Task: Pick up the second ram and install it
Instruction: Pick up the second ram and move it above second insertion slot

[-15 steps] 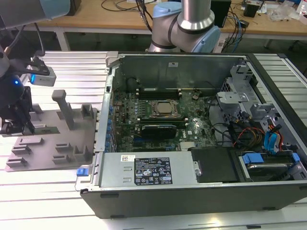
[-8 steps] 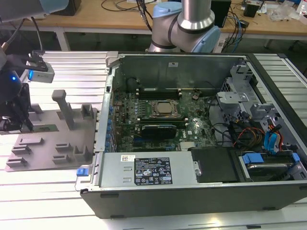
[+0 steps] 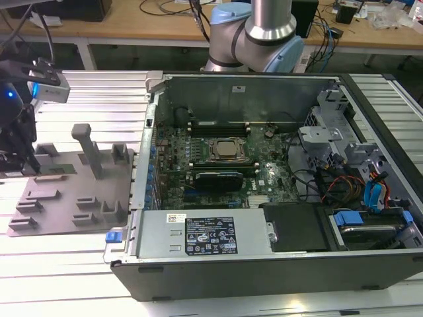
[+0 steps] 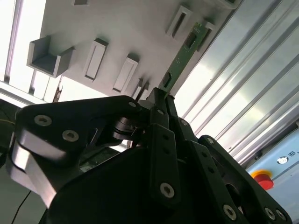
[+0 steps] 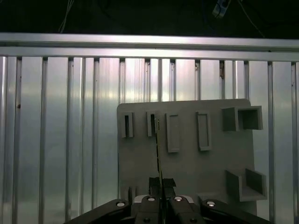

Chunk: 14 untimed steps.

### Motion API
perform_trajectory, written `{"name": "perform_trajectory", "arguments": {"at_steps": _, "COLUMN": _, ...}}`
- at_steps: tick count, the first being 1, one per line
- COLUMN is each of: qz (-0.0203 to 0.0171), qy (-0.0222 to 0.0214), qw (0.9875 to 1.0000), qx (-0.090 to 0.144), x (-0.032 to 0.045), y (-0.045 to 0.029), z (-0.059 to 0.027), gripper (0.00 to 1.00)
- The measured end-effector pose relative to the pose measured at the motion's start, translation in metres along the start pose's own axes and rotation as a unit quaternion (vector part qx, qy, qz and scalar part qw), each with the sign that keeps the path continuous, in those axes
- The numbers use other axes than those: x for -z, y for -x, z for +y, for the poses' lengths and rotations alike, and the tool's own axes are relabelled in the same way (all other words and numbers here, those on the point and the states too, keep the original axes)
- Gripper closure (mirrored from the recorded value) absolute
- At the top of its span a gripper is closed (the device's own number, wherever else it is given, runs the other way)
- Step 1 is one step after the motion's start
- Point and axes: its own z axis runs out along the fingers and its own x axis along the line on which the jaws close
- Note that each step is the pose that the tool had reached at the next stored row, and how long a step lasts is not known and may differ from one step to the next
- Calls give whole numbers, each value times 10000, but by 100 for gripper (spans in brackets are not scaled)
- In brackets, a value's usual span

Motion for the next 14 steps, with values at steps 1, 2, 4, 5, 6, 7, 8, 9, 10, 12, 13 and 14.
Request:
{"name": "perform_trajectory", "arguments": {"at_steps": 1, "qz": 0, "qy": 0, "qw": 10000, "qx": 0, "x": 11, "y": 0, "z": 0, "gripper": 89}}
{"name": "perform_trajectory", "arguments": {"at_steps": 2, "qz": -1, "qy": -1, "qw": 10000, "qx": 0, "x": 21, "y": 1, "z": 1, "gripper": 89}}
{"name": "perform_trajectory", "arguments": {"at_steps": 4, "qz": 0, "qy": 1, "qw": 10000, "qx": 0, "x": 39, "y": 1, "z": 2, "gripper": 89}}
{"name": "perform_trajectory", "arguments": {"at_steps": 5, "qz": 0, "qy": 0, "qw": 10000, "qx": 0, "x": 52, "y": 1, "z": 2, "gripper": 89}}
{"name": "perform_trajectory", "arguments": {"at_steps": 6, "qz": 0, "qy": 0, "qw": 10000, "qx": 0, "x": 74, "y": 2, "z": 4, "gripper": 89}}
{"name": "perform_trajectory", "arguments": {"at_steps": 7, "qz": 0, "qy": 0, "qw": 10000, "qx": 0, "x": 91, "y": 2, "z": 4, "gripper": 89}}
{"name": "perform_trajectory", "arguments": {"at_steps": 8, "qz": 0, "qy": 0, "qw": 10000, "qx": 0, "x": 114, "y": 3, "z": 5, "gripper": 89}}
{"name": "perform_trajectory", "arguments": {"at_steps": 9, "qz": 0, "qy": 0, "qw": 10000, "qx": 0, "x": 133, "y": 3, "z": 6, "gripper": 89}}
{"name": "perform_trajectory", "arguments": {"at_steps": 10, "qz": 0, "qy": 0, "qw": 10000, "qx": 0, "x": 158, "y": 4, "z": 7, "gripper": 89}}
{"name": "perform_trajectory", "arguments": {"at_steps": 12, "qz": 0, "qy": 0, "qw": 10000, "qx": 0, "x": 195, "y": 4, "z": 9, "gripper": 89}}
{"name": "perform_trajectory", "arguments": {"at_steps": 13, "qz": 0, "qy": 0, "qw": 10000, "qx": 0, "x": 204, "y": 5, "z": 10, "gripper": 89}}
{"name": "perform_trajectory", "arguments": {"at_steps": 14, "qz": 0, "qy": 0, "qw": 10000, "qx": 0, "x": 214, "y": 5, "z": 10, "gripper": 89}}
